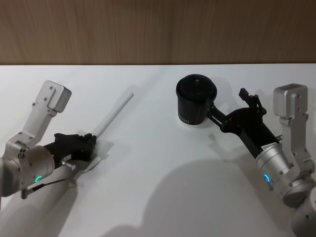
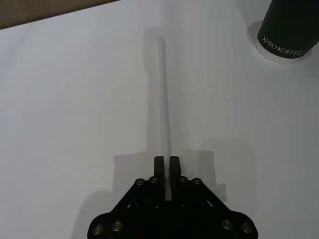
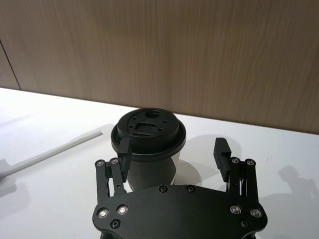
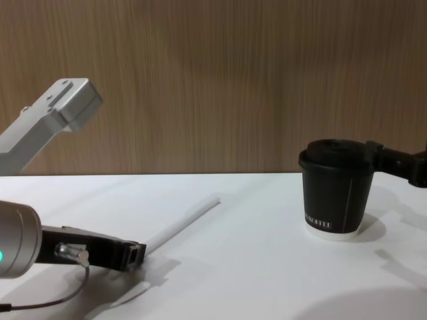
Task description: Pick up the straw with one hand, pass it to the other hand, and insert it into the cup.
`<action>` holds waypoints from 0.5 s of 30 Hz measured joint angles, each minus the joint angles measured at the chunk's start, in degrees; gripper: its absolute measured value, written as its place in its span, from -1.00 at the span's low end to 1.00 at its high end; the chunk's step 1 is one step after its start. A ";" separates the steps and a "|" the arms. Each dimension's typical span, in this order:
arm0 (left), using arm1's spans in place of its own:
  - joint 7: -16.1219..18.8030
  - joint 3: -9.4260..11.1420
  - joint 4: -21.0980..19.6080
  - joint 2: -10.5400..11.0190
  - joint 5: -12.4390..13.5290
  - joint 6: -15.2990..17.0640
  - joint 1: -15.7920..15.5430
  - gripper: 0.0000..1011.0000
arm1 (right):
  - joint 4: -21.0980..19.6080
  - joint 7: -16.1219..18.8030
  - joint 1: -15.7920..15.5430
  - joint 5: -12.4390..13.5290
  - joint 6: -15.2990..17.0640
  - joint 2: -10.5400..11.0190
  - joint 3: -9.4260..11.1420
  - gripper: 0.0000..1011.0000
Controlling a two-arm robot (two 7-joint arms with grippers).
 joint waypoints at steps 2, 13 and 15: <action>0.03 -0.05 -0.09 0.02 -0.07 0.02 0.12 -0.89 | 0.00 0.00 0.00 0.00 0.00 0.00 0.00 0.98; 0.11 -0.15 -0.27 0.12 -0.22 0.04 0.46 -1.00 | 0.00 0.00 0.00 0.00 0.00 0.00 0.00 0.98; 0.12 -0.16 -0.27 0.13 -0.23 -0.05 0.49 -1.00 | 0.00 0.00 0.00 0.00 0.00 0.00 0.00 0.98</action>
